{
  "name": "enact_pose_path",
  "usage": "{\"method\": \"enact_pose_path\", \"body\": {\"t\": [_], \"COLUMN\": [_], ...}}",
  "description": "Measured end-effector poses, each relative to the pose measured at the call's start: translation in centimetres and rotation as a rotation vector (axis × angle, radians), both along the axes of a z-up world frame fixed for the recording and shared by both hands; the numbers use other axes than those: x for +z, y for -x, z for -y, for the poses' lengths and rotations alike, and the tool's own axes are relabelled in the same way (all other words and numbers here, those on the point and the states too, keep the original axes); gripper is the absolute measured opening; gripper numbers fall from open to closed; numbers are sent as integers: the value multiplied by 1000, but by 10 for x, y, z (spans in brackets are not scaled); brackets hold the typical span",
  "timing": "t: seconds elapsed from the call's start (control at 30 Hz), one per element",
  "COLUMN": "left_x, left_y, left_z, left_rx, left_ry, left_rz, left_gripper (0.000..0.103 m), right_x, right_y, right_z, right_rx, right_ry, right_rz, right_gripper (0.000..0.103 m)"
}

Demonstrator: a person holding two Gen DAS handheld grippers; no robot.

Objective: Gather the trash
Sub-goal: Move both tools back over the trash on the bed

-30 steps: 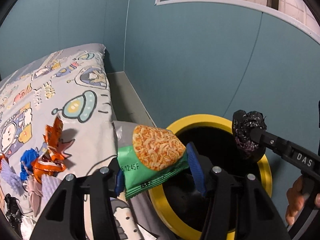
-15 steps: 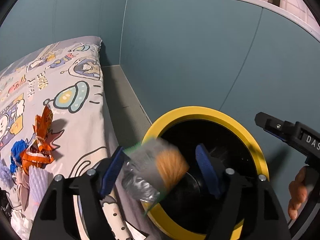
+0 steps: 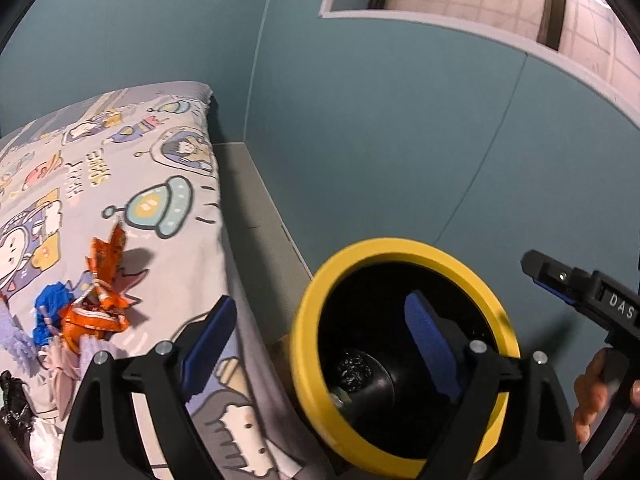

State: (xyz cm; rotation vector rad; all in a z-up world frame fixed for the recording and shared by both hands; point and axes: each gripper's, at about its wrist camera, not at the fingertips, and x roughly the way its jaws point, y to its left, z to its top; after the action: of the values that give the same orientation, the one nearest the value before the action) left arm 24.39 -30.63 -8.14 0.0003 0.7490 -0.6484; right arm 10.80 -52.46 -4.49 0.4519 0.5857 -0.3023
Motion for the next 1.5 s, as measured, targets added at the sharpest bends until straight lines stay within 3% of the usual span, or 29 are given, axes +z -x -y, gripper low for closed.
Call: {"method": "enact_pose_path", "body": {"t": [0.57,0.83,1.5], "left_x": [48,54,11], "left_y": [-9,-9,-6], "left_z": [-133,-201,-313], "left_rx": [203,325,499], "left_ry": [20,-16,-79], "left_rz": [89,121,73], "left_gripper": [93,95,95], "right_x": [38,40,10], "right_y": [-7,-16,-44], "right_z": [-77,-122,-211], "right_rx": [134,221,386], "right_ry": [60,77,77], "right_rz": [62,59,-23], "right_gripper": [60,65,66]}}
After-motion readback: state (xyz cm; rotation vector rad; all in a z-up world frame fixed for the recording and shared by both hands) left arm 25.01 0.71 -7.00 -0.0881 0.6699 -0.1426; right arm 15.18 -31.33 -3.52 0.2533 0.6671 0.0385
